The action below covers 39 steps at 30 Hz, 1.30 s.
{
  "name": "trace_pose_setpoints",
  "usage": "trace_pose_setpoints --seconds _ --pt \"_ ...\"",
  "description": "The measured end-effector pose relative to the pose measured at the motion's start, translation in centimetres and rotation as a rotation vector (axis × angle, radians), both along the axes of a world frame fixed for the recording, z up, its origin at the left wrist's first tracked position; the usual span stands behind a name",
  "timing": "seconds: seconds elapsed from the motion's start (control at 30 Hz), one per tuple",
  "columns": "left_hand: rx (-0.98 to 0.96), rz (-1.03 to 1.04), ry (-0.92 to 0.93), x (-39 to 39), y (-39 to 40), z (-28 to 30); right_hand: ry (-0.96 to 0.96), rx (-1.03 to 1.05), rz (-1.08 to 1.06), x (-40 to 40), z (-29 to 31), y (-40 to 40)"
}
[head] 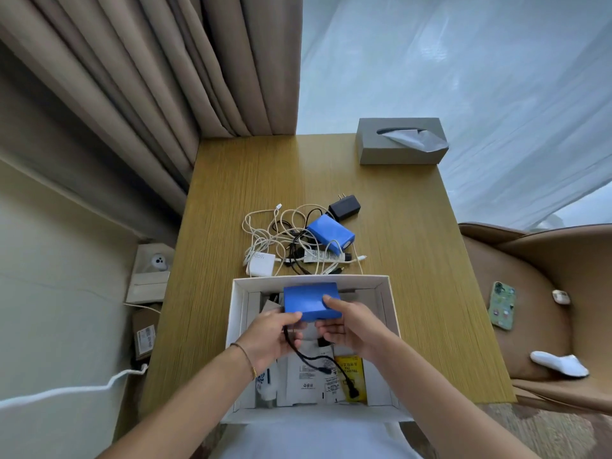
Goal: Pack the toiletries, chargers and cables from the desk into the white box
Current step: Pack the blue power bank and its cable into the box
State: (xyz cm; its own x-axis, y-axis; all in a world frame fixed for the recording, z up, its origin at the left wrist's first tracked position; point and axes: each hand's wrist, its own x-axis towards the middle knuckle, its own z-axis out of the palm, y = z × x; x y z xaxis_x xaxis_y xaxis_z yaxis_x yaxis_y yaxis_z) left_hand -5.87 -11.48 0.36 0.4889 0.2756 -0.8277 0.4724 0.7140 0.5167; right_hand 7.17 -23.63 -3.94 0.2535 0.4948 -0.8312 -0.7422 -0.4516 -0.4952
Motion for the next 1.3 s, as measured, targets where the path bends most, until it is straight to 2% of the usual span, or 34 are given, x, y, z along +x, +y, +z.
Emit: trace_pose_setpoints --seconds 0.3,0.37,0.47,0.6,0.73,0.9,1.1,1.17,1.3 --pt "0.144 -0.124 0.119 -2.3 -1.8 0.0 0.017 -0.028 -0.065 -0.9 -2.3 0.9" --pt "0.214 -0.256 0.126 -2.9 -2.1 -0.2 0.003 -0.025 -0.073 -1.1 -2.4 0.8" --pt "0.508 -0.61 0.158 -3.6 -2.4 -0.8 -0.083 -0.048 -0.055 -1.7 -2.4 0.9" --pt "0.739 -0.78 0.198 -3.1 -3.0 -1.8 -0.269 -0.044 -0.046 -2.7 -1.7 1.0" --pt "0.747 -0.798 0.228 -2.1 -3.4 -3.1 -0.329 -0.003 -0.108 -2.5 -0.6 0.5" --pt "0.75 -0.785 0.223 -1.4 -3.7 -4.1 -0.427 -0.116 0.088 -1.6 0.4 -1.7" --pt "0.833 -0.904 0.18 -1.6 -3.5 -3.2 -0.528 -0.086 0.152 -1.8 1.4 -2.3" --pt "0.905 -0.839 0.106 -1.6 -3.1 -2.4 -0.614 -0.048 0.146 -1.4 2.3 -1.8" --pt "1.078 -0.612 -0.157 -0.9 -1.9 0.3 -0.796 0.078 0.094 0.9 4.8 0.2"
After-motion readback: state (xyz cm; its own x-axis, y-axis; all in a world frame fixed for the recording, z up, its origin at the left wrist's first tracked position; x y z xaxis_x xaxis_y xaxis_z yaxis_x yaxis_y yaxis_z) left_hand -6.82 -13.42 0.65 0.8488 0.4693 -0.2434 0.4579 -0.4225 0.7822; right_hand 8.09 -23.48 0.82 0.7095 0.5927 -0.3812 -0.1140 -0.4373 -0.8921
